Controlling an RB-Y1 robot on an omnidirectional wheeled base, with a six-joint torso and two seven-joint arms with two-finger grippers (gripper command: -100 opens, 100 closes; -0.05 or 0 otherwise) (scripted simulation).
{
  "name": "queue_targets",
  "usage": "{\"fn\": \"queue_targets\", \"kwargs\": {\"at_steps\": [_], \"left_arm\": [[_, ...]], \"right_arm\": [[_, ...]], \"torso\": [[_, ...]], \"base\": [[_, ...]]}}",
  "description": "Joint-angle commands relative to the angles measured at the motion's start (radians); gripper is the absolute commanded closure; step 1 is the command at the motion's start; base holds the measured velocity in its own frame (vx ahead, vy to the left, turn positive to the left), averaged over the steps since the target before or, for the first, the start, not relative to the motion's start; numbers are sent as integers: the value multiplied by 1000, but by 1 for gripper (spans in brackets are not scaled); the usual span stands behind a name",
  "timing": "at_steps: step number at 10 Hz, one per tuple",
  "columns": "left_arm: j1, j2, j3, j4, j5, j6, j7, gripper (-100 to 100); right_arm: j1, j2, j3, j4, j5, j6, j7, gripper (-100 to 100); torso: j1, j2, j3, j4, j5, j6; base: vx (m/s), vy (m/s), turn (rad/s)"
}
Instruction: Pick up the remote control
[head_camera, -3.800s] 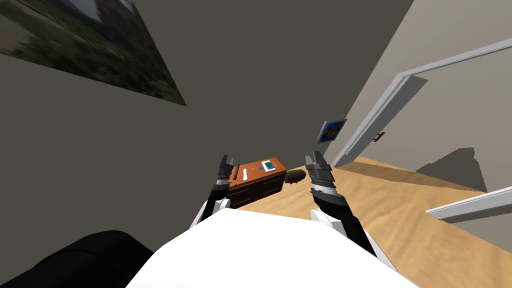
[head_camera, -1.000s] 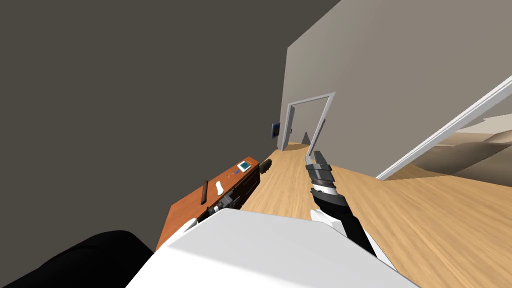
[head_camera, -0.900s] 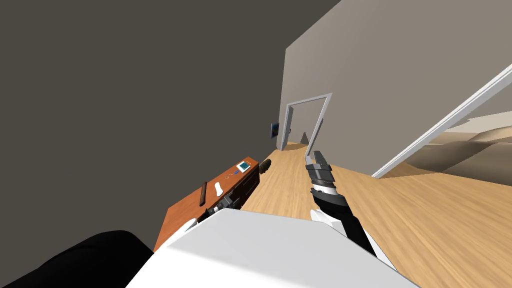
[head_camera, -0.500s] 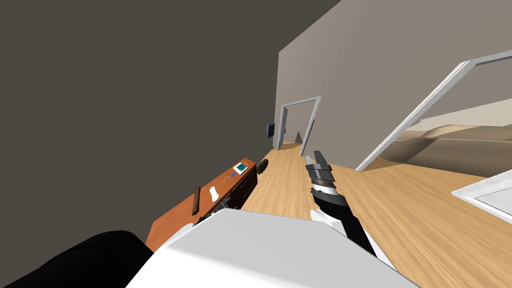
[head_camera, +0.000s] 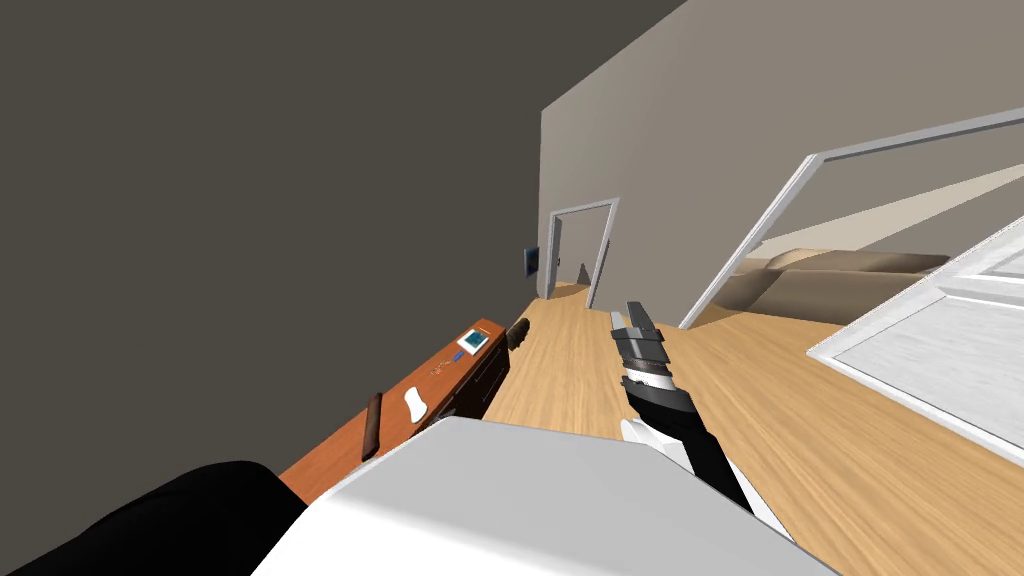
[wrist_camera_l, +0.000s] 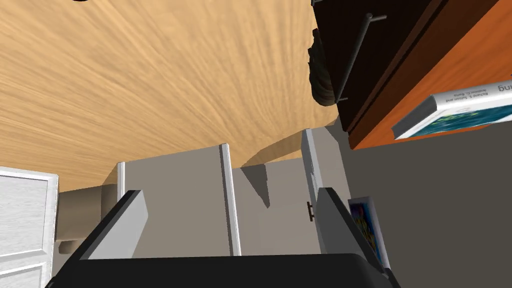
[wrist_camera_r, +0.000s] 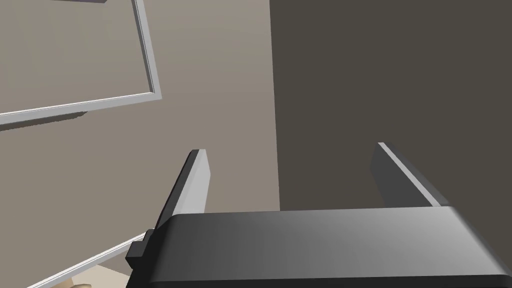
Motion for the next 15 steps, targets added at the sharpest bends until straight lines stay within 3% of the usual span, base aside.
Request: {"fn": "queue_targets", "kwargs": {"at_steps": [1, 2, 4, 5, 6, 7, 15], "left_arm": [[1, 21, -7, 17, -50, 0, -9, -100], [4, 39, -24, 55, -82, 3, -35, -100], [4, 39, -24, 55, -116, 3, -35, -100], [8, 55, -41, 93, -155, 5, -60, -100], [8, 55, -41, 93, -178, 5, -60, -100], [11, 69, -57, 130, -214, 7, -84, -100], [24, 120, -113, 263, -446, 12, -169, -100]], "right_arm": [[0, 0, 0, 0, 0, 0, 0, 0], [0, 0, 0, 0, 0, 0, 0, 0], [0, 0, 0, 0, 0, 0, 0, 0], [0, 0, 0, 0, 0, 0, 0, 0], [0, 0, 0, 0, 0, 0, 0, 0], [0, 0, 0, 0, 0, 0, 0, 0], [0, 0, 0, 0, 0, 0, 0, 0]], "torso": [[0, 0, 0, 0, 0, 0], [0, 0, 0, 0, 0, -1], [0, 0, 0, 0, 0, -1], [-1, 1, 1, 0, 0, -1], [-1, 1, 0, 0, 0, -1], [0, 1, 0, 0, 0, -1], [1, 0, 0, 0, 0, -2]], "base": [[39, 54, -153], [36, 58, -214], [21, 42, -94], [23, 40, -216], [29, 51, -189], [34, 77, -288], [29, 78, -174]]}}
